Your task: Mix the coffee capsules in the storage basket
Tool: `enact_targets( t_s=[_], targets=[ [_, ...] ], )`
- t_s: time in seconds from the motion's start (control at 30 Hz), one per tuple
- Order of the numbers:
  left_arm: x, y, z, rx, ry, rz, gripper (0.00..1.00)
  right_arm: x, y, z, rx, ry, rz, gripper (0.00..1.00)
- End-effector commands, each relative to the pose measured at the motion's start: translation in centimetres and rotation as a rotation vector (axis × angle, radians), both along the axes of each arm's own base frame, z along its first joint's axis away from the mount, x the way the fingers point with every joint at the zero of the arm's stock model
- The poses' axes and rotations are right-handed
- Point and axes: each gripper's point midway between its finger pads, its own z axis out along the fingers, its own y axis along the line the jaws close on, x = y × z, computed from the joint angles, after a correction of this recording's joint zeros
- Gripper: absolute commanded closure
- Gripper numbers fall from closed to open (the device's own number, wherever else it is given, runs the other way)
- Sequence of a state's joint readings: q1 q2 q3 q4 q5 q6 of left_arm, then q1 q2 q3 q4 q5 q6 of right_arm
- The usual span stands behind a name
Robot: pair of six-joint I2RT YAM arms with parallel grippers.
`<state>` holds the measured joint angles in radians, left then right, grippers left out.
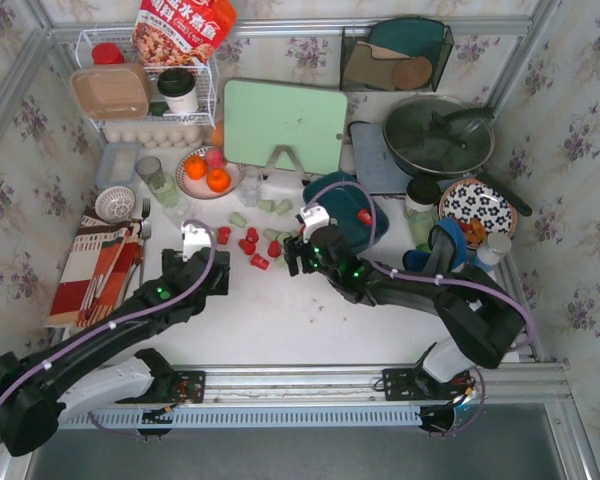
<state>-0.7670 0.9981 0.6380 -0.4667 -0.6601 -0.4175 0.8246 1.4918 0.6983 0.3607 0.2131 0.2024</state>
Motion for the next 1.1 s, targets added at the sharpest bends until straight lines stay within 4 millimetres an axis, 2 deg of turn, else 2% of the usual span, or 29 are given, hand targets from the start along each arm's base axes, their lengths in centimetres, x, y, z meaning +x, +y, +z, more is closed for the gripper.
enact_targets(
  t_s=[0.0,0.13,0.3,0.67,0.7,0.83,0.97,1.07],
  targets=[
    [0.8,-0.2,1.9,-0.093,-0.125,0.017,0.0,-0.4,2.1,-2.1,0.024,0.112,0.018,0.22],
    [0.4,-0.5,2.4,-0.149,-0.151,-0.01,0.01,-0.1,3.3,-4.0,-0.015,0.152,0.015,0.23],
    [0.1,-0.6,2.8,-0.169,-0.15,-0.02,0.01,0.4,3.4,-6.2,-0.084,0.167,-0.012,0.25],
    [-0.1,-0.7,3.0,-0.181,-0.14,-0.027,0.01,1.9,3.9,-8.2,-0.28,0.099,-0.039,0.28],
    [-0.2,-0.8,3.0,-0.182,-0.139,-0.028,0.01,2.0,3.9,-8.3,-0.291,0.095,-0.039,0.3],
    [-0.2,-0.7,3.0,-0.183,-0.139,-0.029,0.0,2.1,3.6,-8.2,-0.311,0.092,-0.05,0.5],
    [-0.2,-0.7,3.1,-0.181,-0.141,-0.026,0.01,2.3,3.5,-7.4,-0.301,0.078,-0.063,0.61],
    [-0.2,-0.6,3.1,-0.18,-0.142,-0.023,0.0,2.3,3.8,-5.9,-0.263,0.065,-0.06,0.66]
  ],
)
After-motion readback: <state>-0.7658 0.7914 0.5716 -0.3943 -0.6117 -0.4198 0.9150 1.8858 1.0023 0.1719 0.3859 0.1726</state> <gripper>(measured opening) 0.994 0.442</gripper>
